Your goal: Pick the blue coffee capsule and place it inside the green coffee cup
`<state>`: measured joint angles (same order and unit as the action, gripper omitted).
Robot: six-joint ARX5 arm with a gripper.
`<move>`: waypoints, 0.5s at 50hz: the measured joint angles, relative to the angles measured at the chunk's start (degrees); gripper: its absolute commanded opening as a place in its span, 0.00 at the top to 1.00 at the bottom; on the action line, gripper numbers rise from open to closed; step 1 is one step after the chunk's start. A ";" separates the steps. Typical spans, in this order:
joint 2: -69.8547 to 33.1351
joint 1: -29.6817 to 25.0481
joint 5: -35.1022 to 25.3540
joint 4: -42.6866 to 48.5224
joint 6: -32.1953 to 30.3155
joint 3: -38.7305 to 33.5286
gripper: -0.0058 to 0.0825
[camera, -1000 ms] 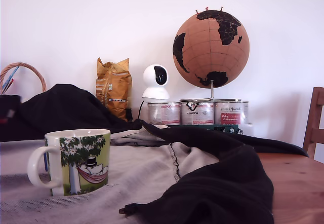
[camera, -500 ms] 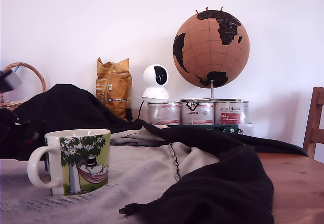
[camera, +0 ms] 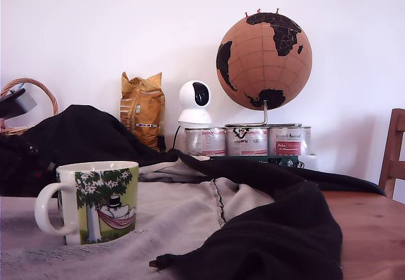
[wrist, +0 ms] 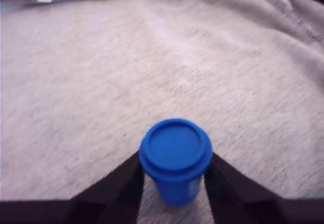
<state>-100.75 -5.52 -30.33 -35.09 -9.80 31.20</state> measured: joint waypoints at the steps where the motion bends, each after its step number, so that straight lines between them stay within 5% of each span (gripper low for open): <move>1: 0.00 0.00 -0.50 0.00 0.20 0.20 0.69; 13: 2.29 -0.04 -8.35 0.20 6.47 2.93 0.69; 25: 14.95 -0.46 -12.94 6.08 8.44 3.02 0.69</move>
<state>-85.80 -5.98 -43.27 -29.02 -1.37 34.22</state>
